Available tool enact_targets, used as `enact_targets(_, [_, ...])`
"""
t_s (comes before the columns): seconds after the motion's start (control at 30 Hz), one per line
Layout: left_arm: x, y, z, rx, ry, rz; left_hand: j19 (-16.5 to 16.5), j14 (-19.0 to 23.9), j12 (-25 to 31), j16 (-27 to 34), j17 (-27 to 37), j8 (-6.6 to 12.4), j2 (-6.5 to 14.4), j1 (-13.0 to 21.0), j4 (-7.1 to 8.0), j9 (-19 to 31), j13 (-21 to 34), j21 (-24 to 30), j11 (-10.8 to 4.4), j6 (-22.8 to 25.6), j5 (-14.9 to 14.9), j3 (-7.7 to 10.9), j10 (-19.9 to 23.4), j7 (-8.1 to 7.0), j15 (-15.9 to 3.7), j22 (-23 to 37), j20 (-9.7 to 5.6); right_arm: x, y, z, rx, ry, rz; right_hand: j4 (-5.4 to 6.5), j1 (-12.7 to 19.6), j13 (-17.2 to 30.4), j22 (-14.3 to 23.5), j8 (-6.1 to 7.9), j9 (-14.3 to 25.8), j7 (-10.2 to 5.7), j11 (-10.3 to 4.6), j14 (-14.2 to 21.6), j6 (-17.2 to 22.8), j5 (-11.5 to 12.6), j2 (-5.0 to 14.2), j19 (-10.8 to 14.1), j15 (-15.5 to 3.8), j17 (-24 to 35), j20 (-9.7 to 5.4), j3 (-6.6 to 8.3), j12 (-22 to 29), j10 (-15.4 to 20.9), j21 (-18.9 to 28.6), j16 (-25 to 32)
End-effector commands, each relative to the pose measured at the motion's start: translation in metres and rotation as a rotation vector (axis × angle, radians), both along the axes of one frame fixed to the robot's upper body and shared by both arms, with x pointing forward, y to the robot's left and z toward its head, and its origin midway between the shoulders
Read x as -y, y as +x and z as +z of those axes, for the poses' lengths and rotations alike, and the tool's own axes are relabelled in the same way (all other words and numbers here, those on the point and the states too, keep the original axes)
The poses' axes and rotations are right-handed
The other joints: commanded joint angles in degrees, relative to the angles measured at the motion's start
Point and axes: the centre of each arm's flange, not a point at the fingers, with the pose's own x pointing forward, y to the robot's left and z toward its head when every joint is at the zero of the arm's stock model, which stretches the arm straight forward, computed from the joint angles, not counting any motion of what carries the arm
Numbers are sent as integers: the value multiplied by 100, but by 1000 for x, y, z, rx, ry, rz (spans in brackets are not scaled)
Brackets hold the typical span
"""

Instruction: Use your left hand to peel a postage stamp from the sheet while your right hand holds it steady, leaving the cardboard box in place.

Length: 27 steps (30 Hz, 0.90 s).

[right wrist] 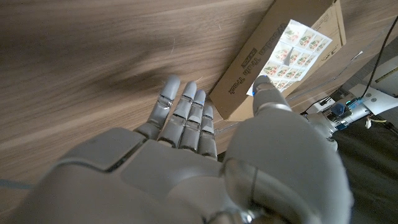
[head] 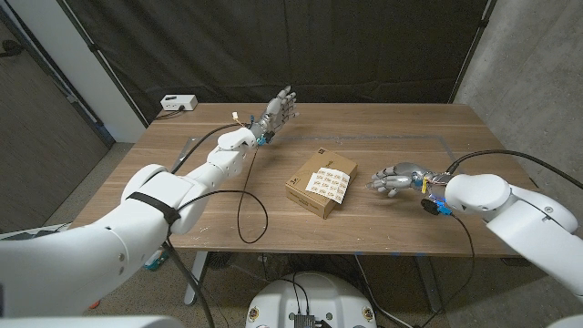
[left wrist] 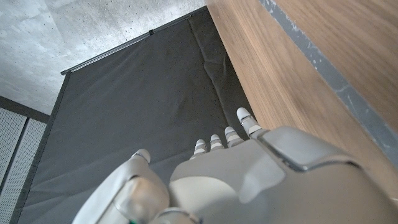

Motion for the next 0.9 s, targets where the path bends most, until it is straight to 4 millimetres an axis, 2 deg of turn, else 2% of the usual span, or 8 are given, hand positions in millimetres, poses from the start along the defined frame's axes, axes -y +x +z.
enact_targets(0.03, [25, 1, 7, -34, 22, -37, -553, -490, 23, 0, 17, 10, 262, 0, 4, 22, 21, 1, 19, -508, 46, -4, -473, -49, -41, 18, 27, -18, -27, -18, 257, -69, -170, -15, 54, 12, 4, 57, 13, -35, -32, -27, 14, 77, -68, -55, -306, 23, 53, -29, 42, -12, -34, -19])
enact_targets(0.1, [27, 0, 8, -33, 28, -44, -553, -493, 24, -1, 17, 10, 263, -3, 6, 22, 21, -1, 29, -505, 46, -5, -470, -42, -37, 18, 27, -20, -29, -22, 273, -72, -187, -6, 19, 10, -2, 65, 10, -40, -43, -40, 11, 92, -126, -97, -309, 23, 99, -69, 53, -18, -51, -32])
enact_targets(0.27, [30, -4, 6, -15, 43, -89, -570, -505, 13, -7, 17, 3, 262, -11, 8, 22, 21, -12, 30, -520, 45, -11, -495, -50, -28, 19, 43, -30, -34, -36, 322, -68, -215, 73, -138, 2, 7, 79, 6, -52, -39, -272, -58, 183, -252, -431, -239, 38, 257, -216, 85, -91, -151, -150])
enact_targets(0.33, [29, -9, 3, 9, 40, -114, -614, -549, 8, -22, 17, -4, 248, -10, 0, 22, 22, -36, 41, -539, 39, -18, -512, -69, 82, 19, 83, -33, -36, -41, 344, -68, -232, 81, -149, 1, 20, 85, 5, -38, -33, -282, -66, 212, -267, -515, -224, 44, 335, -238, 98, -96, -167, -158])
enact_targets(0.5, [23, -24, -9, -13, 24, -100, -739, -528, 32, -6, 17, 16, 208, 42, -53, 21, 23, -102, 88, -498, 14, -18, -459, -70, 199, 17, 176, -40, -37, -52, 380, -75, -248, 83, -150, -1, 33, 76, 5, -36, -57, -372, -144, 281, -298, -654, -184, 57, 467, -276, 111, -148, -202, -203])
enact_targets(0.63, [19, -35, -15, -43, 26, -70, -949, -513, 63, -1, 19, 40, 209, 130, -103, 21, 26, -200, 110, -418, -23, 13, -366, -68, 372, 19, 326, -43, -36, -59, 412, -70, -247, 102, -172, -2, 30, 64, 12, -13, -36, -516, -260, 360, -312, -840, -93, 76, 588, -314, 104, -267, -273, -267])
enact_targets(0.77, [17, -44, -17, -57, 24, -56, -1054, -511, 77, 3, 24, 64, 235, 169, -111, 25, 29, -247, 173, -343, -52, 38, -314, -20, 436, 27, 411, -46, -36, -68, 466, -60, -230, 100, -178, -1, 2, 80, 22, -31, -52, -551, -287, 398, -344, -859, -97, 83, 601, -340, 139, -239, -317, -286])
enact_targets(0.9, [17, -45, -17, -68, 32, -51, -1090, -495, 84, 11, 28, 64, 258, 188, -107, 28, 32, -264, 225, -323, -73, 57, -283, -1, 499, 34, 467, -47, -38, -73, 518, -49, -230, 95, -224, 3, -62, 186, 44, -69, -92, -393, -107, 500, -490, -712, -262, 89, 594, -455, 298, 7, -423, -250])
